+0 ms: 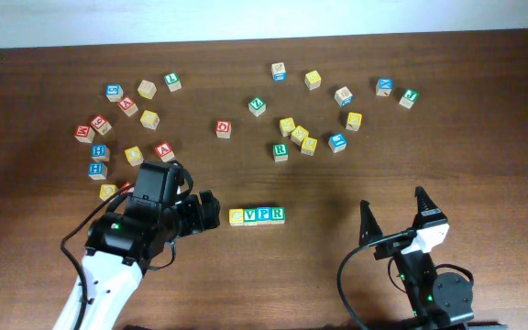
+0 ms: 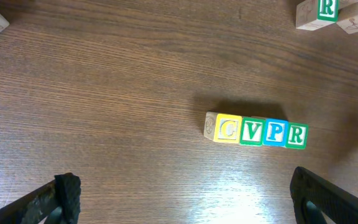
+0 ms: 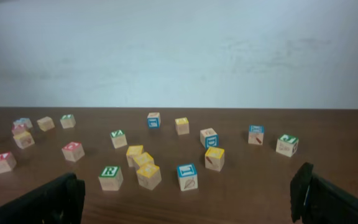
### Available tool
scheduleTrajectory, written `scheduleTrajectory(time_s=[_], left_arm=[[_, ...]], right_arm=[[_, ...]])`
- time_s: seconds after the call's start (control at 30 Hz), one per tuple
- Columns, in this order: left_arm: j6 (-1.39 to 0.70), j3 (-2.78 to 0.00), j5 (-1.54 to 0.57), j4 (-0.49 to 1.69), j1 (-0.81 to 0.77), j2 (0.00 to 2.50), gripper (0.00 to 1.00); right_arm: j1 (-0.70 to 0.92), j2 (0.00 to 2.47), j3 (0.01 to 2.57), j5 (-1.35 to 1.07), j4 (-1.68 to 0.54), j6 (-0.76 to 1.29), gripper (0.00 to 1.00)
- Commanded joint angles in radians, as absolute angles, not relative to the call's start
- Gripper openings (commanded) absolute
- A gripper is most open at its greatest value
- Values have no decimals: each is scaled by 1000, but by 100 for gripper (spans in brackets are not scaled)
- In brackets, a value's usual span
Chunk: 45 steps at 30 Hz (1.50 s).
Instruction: Spell out CVPR
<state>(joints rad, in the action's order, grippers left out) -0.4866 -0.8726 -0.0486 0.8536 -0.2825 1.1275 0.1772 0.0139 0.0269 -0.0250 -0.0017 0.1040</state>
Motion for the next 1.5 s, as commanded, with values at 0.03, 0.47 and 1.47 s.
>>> scheduleTrajectory(time_s=[0.03, 0.47, 1.47], left_arm=[[-477, -885, -44, 854, -279, 1120, 99], [-476, -885, -44, 854, -279, 1120, 99], [-184, -643, -64, 752, -170, 785, 99]], right_arm=[[162, 3, 6, -26, 12, 101, 98], [135, 3, 6, -15, -79, 63, 98], [135, 3, 6, -15, -79, 63, 98]])
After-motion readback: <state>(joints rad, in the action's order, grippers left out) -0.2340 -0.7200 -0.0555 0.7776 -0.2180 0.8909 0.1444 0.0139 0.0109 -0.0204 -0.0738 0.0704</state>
